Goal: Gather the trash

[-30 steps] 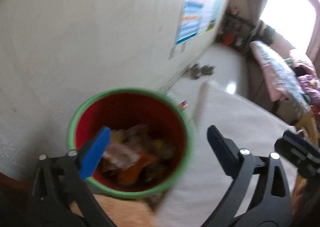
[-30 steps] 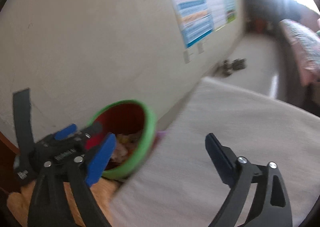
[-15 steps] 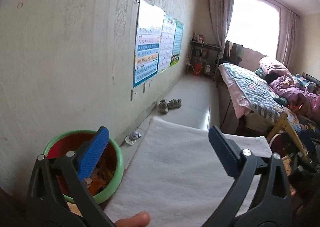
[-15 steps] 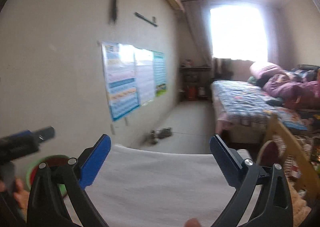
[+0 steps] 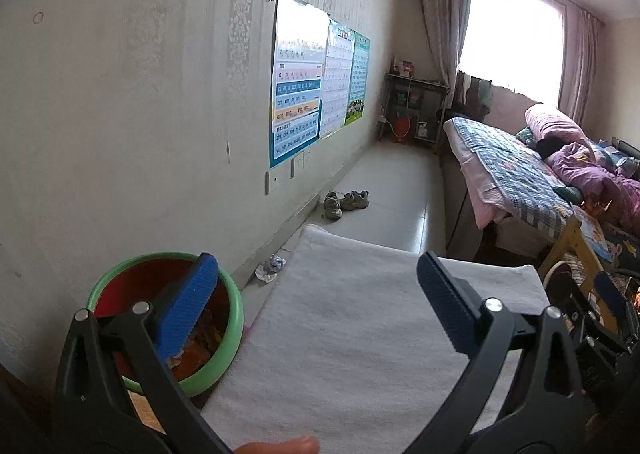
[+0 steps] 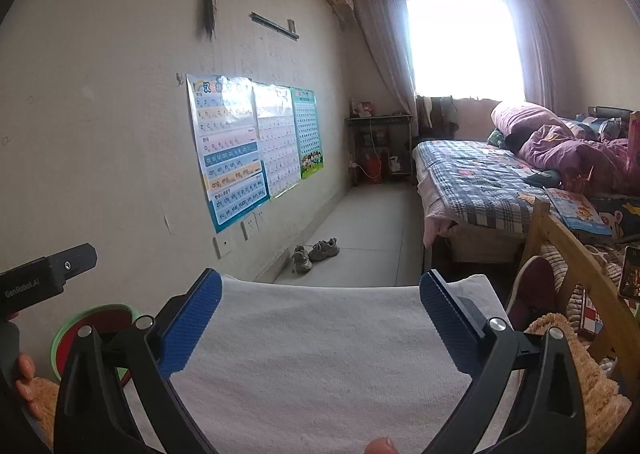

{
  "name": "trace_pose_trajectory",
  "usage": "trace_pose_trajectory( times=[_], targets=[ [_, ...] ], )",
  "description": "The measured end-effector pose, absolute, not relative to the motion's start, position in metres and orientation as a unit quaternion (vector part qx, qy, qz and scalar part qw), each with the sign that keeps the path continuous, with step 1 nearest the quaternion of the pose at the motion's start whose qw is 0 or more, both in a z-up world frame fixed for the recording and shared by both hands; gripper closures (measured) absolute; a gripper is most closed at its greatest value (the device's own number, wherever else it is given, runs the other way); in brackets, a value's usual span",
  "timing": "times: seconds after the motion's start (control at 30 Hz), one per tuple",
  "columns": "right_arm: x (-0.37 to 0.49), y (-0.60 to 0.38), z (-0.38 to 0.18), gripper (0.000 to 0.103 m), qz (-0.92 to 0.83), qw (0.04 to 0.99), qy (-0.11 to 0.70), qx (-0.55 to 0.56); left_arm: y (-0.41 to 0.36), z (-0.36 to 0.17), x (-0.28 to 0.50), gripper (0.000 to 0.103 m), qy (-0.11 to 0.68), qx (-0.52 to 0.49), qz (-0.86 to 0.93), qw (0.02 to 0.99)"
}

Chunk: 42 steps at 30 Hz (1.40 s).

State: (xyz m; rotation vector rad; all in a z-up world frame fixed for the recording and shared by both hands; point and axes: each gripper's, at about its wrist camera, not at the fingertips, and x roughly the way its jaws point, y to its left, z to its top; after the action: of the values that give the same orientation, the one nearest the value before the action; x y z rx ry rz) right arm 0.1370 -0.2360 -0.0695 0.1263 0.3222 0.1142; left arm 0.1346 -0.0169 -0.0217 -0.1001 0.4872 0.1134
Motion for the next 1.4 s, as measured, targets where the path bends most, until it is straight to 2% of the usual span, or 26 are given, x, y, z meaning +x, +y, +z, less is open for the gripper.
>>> trace_pose_trajectory(
  times=[1.2,1.4],
  targets=[
    [0.134,-0.225,-0.076,0.007,0.067,0.979,0.187,0.055,-0.011,-0.028,0.138,0.006,0.264,-0.054,0.053,0.962],
    [0.151,-0.233,-0.096,0.007,0.036,0.966,0.249,0.058,-0.006,-0.031,0.136,0.006,0.272,-0.057,0.044,0.960]
  ],
)
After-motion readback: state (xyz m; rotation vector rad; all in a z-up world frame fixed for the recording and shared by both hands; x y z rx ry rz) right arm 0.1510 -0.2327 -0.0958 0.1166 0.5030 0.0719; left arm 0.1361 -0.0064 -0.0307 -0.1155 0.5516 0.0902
